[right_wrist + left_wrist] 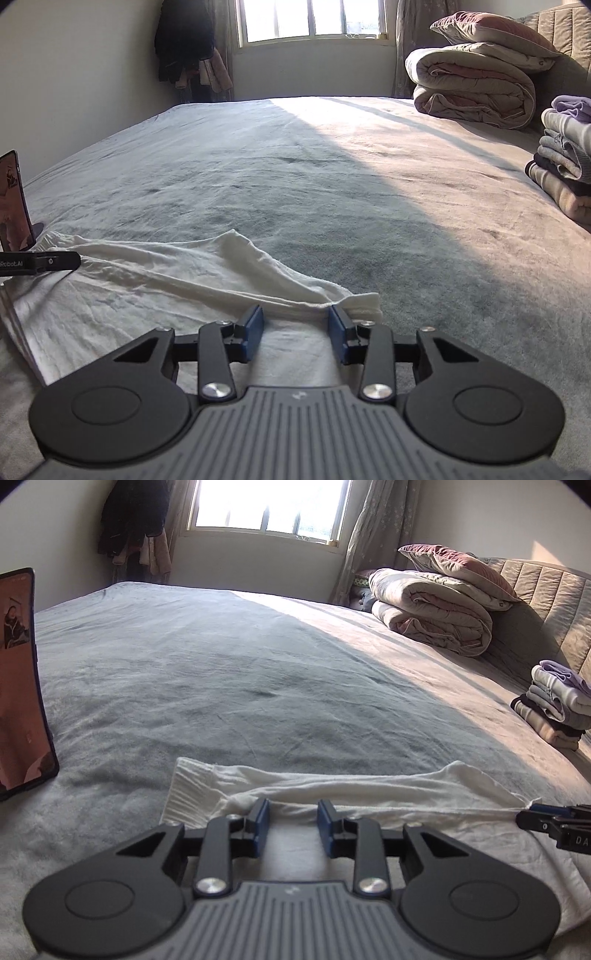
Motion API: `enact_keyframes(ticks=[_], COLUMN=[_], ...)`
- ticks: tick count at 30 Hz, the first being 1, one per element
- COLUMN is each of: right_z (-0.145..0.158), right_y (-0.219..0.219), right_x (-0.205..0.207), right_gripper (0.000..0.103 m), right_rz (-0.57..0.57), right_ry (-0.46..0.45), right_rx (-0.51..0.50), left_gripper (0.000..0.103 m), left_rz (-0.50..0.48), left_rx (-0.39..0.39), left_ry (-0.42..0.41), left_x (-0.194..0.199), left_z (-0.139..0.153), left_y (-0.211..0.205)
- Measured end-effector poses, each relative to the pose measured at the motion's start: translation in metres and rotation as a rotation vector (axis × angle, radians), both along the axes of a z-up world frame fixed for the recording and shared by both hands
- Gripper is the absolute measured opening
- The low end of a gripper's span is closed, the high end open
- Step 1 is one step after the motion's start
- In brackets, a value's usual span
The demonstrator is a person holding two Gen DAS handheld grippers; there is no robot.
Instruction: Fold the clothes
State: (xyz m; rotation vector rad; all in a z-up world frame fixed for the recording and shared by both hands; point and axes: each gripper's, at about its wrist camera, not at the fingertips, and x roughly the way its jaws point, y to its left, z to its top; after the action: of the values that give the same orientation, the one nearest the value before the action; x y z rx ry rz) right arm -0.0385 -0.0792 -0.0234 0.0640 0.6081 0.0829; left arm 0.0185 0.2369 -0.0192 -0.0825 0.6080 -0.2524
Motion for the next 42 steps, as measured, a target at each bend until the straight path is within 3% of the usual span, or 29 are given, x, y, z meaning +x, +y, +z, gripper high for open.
enact_keyframes(ticks=[4,7,10,14,19,23,27,30,33,36,40,42], right_z=[0.005,0.010,0.013,0.010,0.011,0.010,0.006,0.005,0.007,0.009,0.006,-0.003], right_y=[-0.013,-0.020,-0.036,-0.058,-0.062,-0.043,-0.020,-0.023,-0.036,-0.052,-0.074,-0.085], right_x=[0.000,-0.007,-0.020,-0.042,-0.068,-0.086,-0.111,-0.124,-0.131,-0.133,-0.126,-0.122], right_gripper=[0.036,0.045,0.048,0.049,0.049,0.049,0.049,0.049,0.050,0.050,0.051,0.051], right_rz=[-0.024,-0.052,-0.085,-0.083,-0.088,-0.052,0.015,0.023,0.001,-0.040,-0.092,-0.094], right_ry=[-0.007,-0.021,-0.007,0.050,0.056,0.066,0.058,0.074,0.094,0.114,0.167,0.211], right_rx=[0.010,0.021,0.107,0.251,0.307,0.222,-0.006,-0.047,0.020,0.162,0.443,0.641], left_gripper=[0.030,0.030,0.047,0.052,0.057,0.063,0.065,0.066,0.067,0.067,0.068,0.068], left_rz=[0.028,0.052,0.055,-0.011,-0.130,-0.184,-0.203,-0.222,-0.243,-0.281,-0.365,-0.419], left_rx=[-0.034,-0.051,-0.076,-0.121,-0.058,0.047,0.172,0.232,0.220,0.184,0.171,0.189], left_ry=[0.001,-0.014,-0.040,-0.033,-0.056,-0.063,-0.080,-0.109,-0.124,-0.145,-0.169,-0.183], left_x=[0.003,-0.001,-0.012,-0.026,-0.048,-0.061,-0.074,-0.082,-0.088,-0.096,-0.109,-0.116], left_z=[0.000,0.005,0.012,0.012,0.011,0.006,-0.003,-0.004,0.001,0.006,0.009,0.008], left_y=[0.010,0.012,0.012,0.002,-0.024,-0.041,-0.055,-0.061,-0.062,-0.068,-0.085,-0.095])
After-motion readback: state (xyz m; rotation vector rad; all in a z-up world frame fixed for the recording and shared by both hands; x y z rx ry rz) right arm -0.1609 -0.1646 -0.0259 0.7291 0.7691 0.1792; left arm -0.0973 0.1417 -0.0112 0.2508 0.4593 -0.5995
